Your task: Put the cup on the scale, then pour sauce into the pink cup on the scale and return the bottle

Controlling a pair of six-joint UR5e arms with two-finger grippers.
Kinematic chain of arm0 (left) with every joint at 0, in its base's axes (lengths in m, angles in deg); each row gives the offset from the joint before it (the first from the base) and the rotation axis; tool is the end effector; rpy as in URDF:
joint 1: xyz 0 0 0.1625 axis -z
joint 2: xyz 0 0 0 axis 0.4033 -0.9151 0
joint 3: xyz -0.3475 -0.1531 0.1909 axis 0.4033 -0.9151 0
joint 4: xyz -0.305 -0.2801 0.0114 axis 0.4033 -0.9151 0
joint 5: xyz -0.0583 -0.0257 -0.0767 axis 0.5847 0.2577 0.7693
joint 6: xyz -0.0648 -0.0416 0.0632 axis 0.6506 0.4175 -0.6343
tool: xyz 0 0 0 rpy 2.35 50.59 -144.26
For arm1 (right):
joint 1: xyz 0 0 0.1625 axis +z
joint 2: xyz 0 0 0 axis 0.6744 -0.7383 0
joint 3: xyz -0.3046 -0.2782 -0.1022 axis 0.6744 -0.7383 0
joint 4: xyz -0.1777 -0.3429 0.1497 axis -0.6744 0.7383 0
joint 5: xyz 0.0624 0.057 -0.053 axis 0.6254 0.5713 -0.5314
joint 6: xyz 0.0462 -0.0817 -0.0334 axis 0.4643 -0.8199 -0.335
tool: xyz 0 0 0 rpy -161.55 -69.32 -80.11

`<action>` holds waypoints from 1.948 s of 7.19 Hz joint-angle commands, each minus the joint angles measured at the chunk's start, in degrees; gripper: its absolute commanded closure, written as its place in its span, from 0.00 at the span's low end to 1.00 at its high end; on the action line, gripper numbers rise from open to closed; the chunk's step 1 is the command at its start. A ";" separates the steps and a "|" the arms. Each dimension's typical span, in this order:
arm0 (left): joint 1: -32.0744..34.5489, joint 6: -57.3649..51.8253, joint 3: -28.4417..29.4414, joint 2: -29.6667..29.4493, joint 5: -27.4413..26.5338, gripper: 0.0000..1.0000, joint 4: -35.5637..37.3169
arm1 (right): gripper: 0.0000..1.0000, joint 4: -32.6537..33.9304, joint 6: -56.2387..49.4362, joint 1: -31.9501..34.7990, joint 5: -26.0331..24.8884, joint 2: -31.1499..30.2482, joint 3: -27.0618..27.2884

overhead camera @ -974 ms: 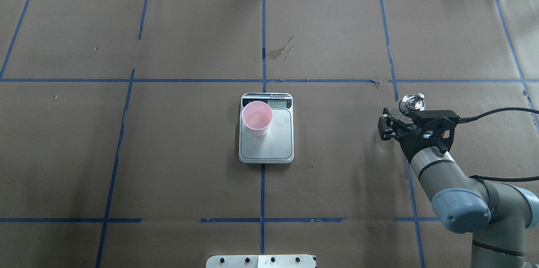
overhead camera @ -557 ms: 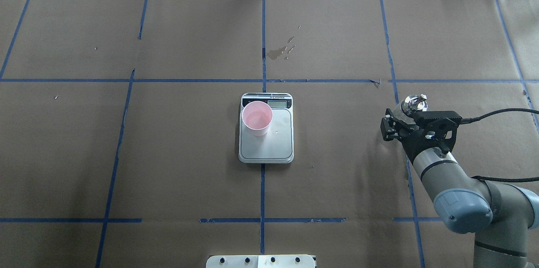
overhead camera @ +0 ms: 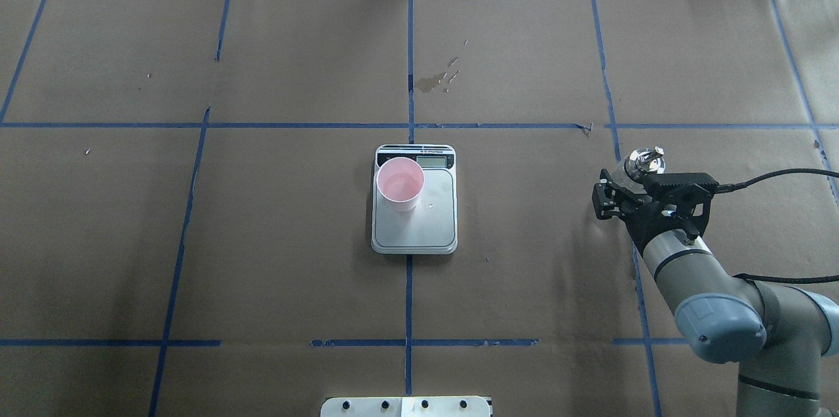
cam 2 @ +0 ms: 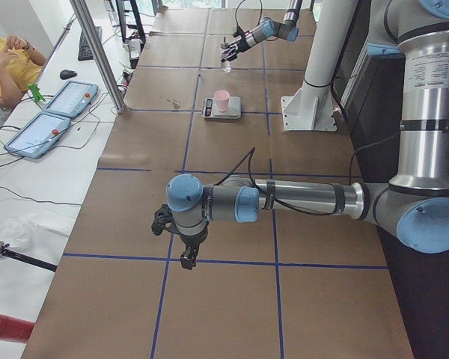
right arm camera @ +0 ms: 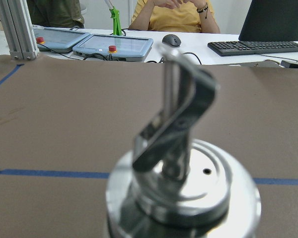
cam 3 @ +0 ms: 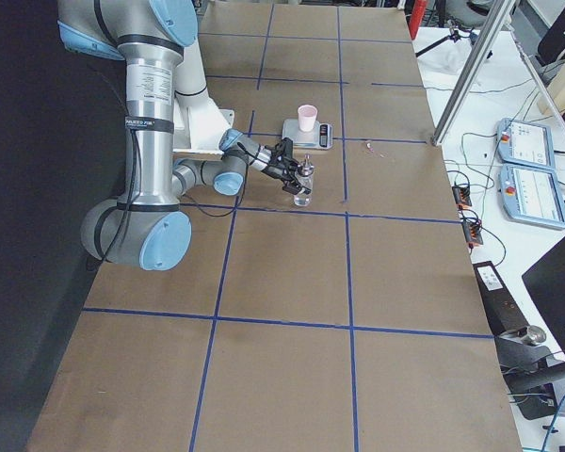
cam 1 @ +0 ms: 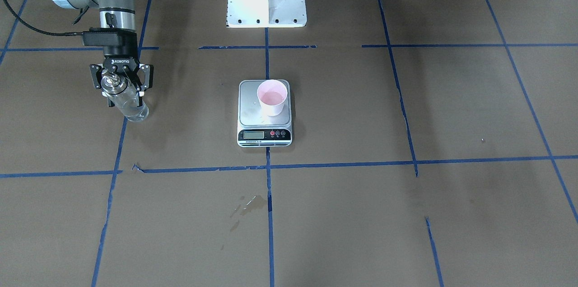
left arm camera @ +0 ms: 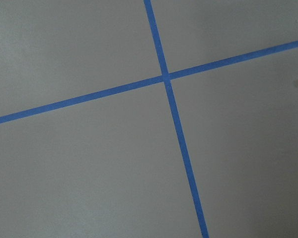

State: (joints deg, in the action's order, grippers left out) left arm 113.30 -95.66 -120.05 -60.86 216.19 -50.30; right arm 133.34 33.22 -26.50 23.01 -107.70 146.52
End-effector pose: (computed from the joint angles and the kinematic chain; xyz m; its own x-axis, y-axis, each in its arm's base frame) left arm -0.0612 -0.4751 0.6407 0.7090 0.2462 -0.6608 -0.1760 0.9692 0.1723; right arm -0.3923 -0.3220 0.4389 0.7496 0.0111 0.6619 -0.5497 0.5674 0.6131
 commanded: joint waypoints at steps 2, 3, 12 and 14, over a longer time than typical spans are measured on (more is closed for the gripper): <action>0.05 0.00 0.10 0.00 0.00 0.00 0.02 | 0.50 0.00 0.08 0.00 0.01 0.09 -0.91; 0.05 -0.09 0.10 0.00 0.00 0.00 0.02 | 0.50 0.00 0.08 0.00 0.01 0.18 -1.00; 0.05 0.00 0.10 0.00 0.00 0.00 -0.06 | 0.00 -0.52 -0.01 -0.09 0.10 0.36 -0.73; 0.05 0.00 0.10 0.00 0.00 0.00 -0.06 | 0.00 -0.53 0.08 -0.09 0.10 0.18 -0.56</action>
State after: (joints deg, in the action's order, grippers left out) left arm 113.32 -95.66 -119.94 -60.86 216.19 -50.36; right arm 132.86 33.27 -26.62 23.11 -107.42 145.82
